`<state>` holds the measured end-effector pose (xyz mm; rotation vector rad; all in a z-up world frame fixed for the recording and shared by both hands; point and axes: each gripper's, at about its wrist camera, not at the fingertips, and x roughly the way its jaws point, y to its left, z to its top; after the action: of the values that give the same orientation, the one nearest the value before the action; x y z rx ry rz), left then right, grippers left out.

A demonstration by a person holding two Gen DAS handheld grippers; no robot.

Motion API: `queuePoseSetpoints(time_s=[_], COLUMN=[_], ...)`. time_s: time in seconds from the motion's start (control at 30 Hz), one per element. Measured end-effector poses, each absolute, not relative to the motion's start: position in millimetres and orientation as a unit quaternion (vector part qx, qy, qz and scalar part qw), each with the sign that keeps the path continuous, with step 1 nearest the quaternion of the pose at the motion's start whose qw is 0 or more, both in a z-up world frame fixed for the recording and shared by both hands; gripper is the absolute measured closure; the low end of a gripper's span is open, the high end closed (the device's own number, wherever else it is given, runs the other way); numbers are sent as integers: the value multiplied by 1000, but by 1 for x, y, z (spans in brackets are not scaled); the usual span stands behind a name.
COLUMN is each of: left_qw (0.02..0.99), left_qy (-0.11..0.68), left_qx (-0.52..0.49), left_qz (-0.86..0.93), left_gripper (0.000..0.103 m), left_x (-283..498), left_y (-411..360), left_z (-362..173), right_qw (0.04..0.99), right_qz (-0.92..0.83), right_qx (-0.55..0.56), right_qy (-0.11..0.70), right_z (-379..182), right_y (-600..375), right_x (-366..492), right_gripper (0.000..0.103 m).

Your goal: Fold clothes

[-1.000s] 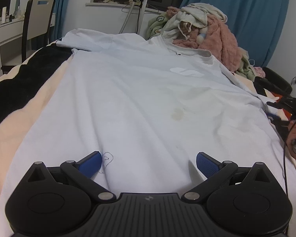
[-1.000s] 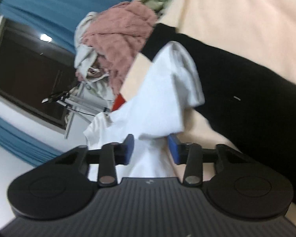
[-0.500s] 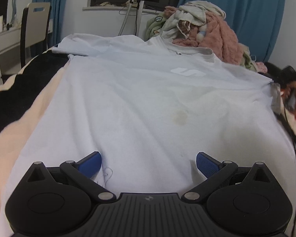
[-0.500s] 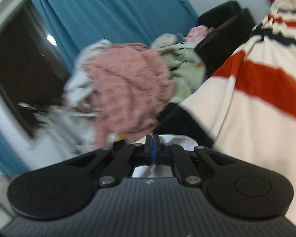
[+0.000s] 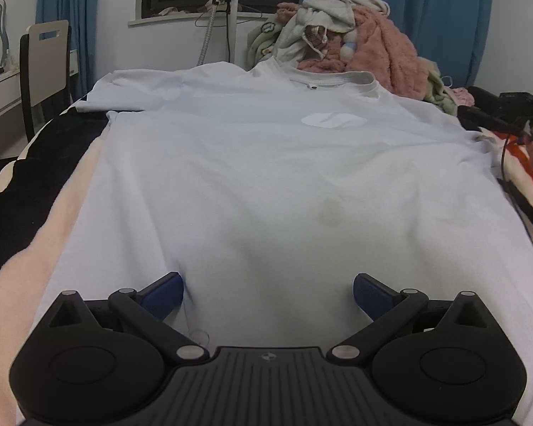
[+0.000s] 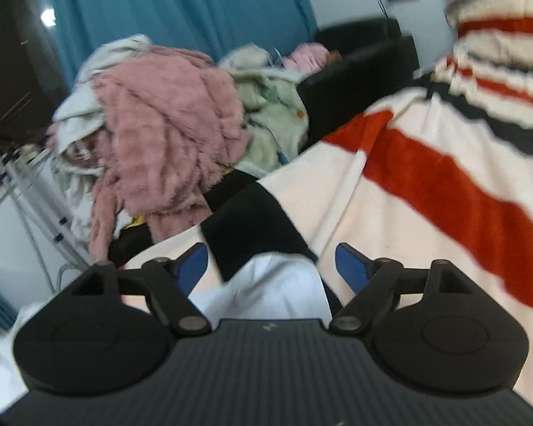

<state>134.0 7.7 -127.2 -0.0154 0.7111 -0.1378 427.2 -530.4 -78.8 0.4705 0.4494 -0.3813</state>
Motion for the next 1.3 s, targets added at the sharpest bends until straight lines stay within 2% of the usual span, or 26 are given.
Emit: queuePoseSetpoints(time_s=[0.33, 0.43, 0.5, 0.67, 0.8, 0.97, 1.3], left_qw=[948, 952, 951, 944, 930, 901, 844], left_qy=[295, 280, 280, 271, 268, 268, 258], left_qx=[-24, -14, 4, 29, 32, 35, 102], left_qz=[-114, -123, -133, -188, -250, -339, -459], left_gripper=[0, 3, 8, 11, 14, 19, 20], left_x=[72, 54, 45, 21, 7, -15, -45], left_y=[8, 3, -4, -26, -66, -139, -282], left_z=[-87, -81, -80, -79, -78, -92, -149], right_qw=[945, 949, 954, 964, 970, 957, 932], right_qz=[-88, -50, -29, -5, -45, -84, -47], right_qx=[230, 227, 220, 202, 201, 263, 347], right_qy=[213, 211, 201, 175, 129, 87, 89], right_z=[-22, -15, -14, -15, -9, -15, -41], right_y=[-418, -388, -372, -357, -379, -422, -452], right_x=[194, 125, 80, -7, -31, -42, -35], right_gripper=[24, 24, 24, 23, 23, 21, 21])
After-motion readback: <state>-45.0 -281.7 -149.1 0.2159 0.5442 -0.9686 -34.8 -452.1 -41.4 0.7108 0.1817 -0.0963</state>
